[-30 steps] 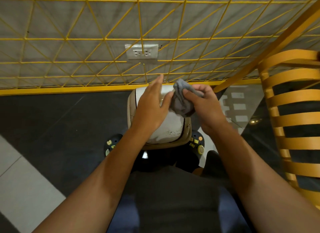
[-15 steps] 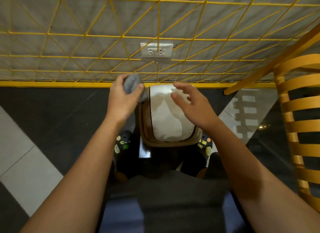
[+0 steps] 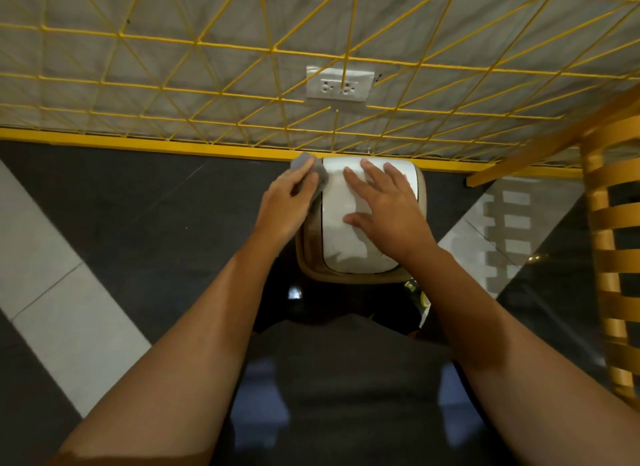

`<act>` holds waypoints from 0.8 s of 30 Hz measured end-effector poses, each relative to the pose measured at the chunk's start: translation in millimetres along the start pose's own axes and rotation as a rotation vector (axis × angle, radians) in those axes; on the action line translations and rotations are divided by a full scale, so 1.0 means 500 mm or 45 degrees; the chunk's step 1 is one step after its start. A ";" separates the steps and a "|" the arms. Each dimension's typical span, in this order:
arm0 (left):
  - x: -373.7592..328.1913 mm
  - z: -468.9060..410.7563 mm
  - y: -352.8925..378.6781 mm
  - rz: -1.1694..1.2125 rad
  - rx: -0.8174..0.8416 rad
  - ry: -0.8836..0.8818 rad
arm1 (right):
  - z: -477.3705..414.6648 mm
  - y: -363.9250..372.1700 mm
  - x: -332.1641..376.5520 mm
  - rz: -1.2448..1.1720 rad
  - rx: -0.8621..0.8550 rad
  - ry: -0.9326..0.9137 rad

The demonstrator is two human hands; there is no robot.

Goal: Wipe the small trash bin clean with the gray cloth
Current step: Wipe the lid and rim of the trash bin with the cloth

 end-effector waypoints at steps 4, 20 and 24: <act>0.043 0.055 0.006 0.075 -0.101 -0.089 | -0.002 0.000 0.001 -0.006 -0.001 0.002; 0.000 0.089 -0.001 -0.058 -0.401 0.046 | -0.003 0.004 0.001 -0.001 0.004 0.007; -0.012 0.063 -0.012 -0.114 -0.385 0.106 | -0.005 0.004 0.000 0.012 0.013 0.011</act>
Point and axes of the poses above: each hand's wrist, its own z-axis away from the middle knuckle, its own y-axis out of the palm, x = y × z, the point moved 10 cm from there along -z, towards the middle knuckle, and after that the axes turned 6 degrees about x, right-handed, at the moved point
